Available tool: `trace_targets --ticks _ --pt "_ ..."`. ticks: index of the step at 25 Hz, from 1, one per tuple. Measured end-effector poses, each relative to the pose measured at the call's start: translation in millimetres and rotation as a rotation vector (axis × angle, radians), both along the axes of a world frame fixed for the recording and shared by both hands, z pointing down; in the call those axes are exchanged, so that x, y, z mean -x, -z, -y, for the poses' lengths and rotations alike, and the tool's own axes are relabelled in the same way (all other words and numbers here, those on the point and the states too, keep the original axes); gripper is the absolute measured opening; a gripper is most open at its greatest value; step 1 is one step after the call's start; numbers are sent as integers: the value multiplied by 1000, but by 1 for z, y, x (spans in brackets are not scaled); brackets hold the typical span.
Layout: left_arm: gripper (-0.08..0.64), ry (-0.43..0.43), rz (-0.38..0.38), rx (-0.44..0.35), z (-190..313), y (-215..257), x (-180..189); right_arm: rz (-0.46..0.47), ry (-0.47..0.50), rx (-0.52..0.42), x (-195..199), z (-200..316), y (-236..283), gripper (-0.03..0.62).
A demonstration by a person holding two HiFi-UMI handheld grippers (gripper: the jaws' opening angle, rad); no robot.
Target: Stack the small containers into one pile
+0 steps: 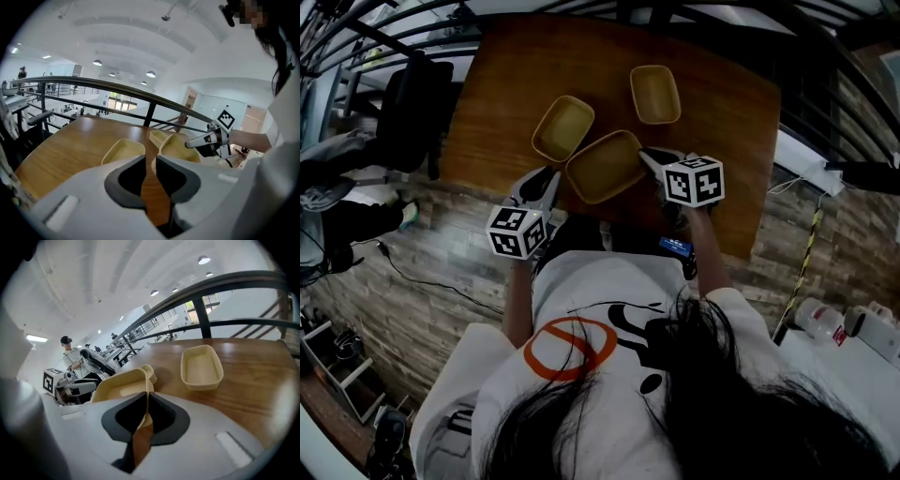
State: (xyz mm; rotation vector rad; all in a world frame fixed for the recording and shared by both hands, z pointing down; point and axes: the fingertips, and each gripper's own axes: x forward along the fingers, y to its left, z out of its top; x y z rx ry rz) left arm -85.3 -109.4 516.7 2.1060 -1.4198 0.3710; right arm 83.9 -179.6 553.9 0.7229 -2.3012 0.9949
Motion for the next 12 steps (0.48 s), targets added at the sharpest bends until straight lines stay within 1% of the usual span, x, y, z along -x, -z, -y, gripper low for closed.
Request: trace_targets --ticks 4,9,12 --pt "52 -56 2 -24 17 12 22 -28 46 -54 38 32 9 40" --pt "52 -100 0 -57 38 25 63 -55 115 -51 93 57 -5 41" --pt "52 -113 -2 -62 43 26 82 -85 150 -55 112 66 -15 41"
